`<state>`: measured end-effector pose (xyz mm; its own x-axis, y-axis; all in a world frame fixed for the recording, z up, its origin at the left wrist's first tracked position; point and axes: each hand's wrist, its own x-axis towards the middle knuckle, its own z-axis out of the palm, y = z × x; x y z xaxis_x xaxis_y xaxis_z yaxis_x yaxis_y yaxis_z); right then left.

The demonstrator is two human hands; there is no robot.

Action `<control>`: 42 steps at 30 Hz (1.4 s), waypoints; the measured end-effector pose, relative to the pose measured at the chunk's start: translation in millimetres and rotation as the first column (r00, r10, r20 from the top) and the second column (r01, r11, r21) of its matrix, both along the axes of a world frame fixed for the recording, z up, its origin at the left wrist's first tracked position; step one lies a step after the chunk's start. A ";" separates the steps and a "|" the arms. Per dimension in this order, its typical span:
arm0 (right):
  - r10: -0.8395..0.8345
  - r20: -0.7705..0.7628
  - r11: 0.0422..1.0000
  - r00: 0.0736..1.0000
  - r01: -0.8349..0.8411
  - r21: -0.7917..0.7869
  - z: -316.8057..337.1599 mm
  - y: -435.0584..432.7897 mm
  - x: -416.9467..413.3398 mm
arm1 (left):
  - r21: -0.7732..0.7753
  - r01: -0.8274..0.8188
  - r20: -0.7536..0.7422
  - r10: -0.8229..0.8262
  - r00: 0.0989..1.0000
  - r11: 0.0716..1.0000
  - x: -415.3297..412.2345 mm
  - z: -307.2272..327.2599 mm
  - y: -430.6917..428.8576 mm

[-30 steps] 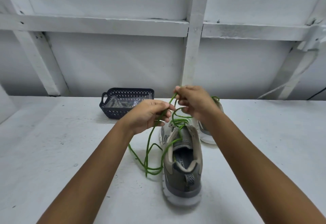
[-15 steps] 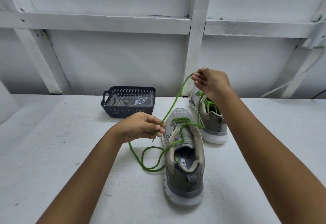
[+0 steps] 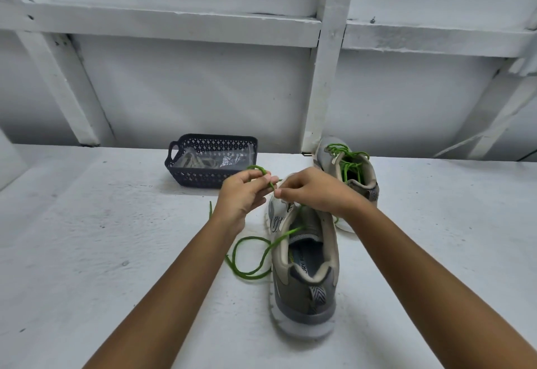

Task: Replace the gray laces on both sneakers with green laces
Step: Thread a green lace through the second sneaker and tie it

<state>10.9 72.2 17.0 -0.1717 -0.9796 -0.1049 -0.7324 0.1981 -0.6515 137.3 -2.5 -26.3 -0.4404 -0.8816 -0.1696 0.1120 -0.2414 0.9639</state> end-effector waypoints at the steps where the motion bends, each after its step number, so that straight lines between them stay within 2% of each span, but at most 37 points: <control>1: -0.006 0.000 1.000 1.000 0.006 -0.023 -1.7 -0.7 -0.4 | -0.005 -0.004 -0.003 0.004 1.000 1.000 -1.2 -0.2 0.1; 4: -0.045 0.008 0.996 0.999 0.046 -0.076 -6.9 -3.4 -2.9 | -0.033 0.022 -0.014 -0.022 1.000 0.999 -2.4 -0.1 1.9; 9: -0.076 0.058 0.992 0.995 0.082 -0.095 -9.3 -4.6 -6.0 | -0.079 0.143 0.084 -0.136 0.987 0.987 -1.2 -3.9 5.6; 11: -0.098 0.043 0.990 0.994 0.102 -0.094 -9.0 -5.4 -8.0 | -0.103 0.100 0.113 -0.089 0.990 0.990 -2.6 -6.2 5.2; 13: -0.143 -0.054 0.988 0.988 0.140 -0.058 -9.5 -8.1 -12.8 | -0.194 0.054 0.193 -0.016 0.981 0.979 -4.1 -9.8 3.9; 16: -0.153 -0.179 0.982 0.972 0.170 0.080 -13.3 -12.6 -18.8 | -0.362 0.065 0.335 0.064 0.940 0.930 -6.0 -19.9 1.5; 21: -0.128 -0.184 0.977 0.975 0.156 0.148 -20.6 -17.4 -21.8 | -0.462 0.085 0.421 0.134 0.897 0.883 -15.3 -34.1 2.5; 31: -0.131 -0.064 0.984 0.989 0.138 0.112 -24.4 -15.3 -25.3 | -0.510 0.059 0.402 0.177 0.899 0.858 -27.5 -46.9 0.2; 42: -0.159 -0.019 0.983 0.987 0.160 0.089 -30.5 -15.6 -26.3 | -0.417 0.043 0.375 0.129 0.918 0.908 -28.1 -43.5 2.5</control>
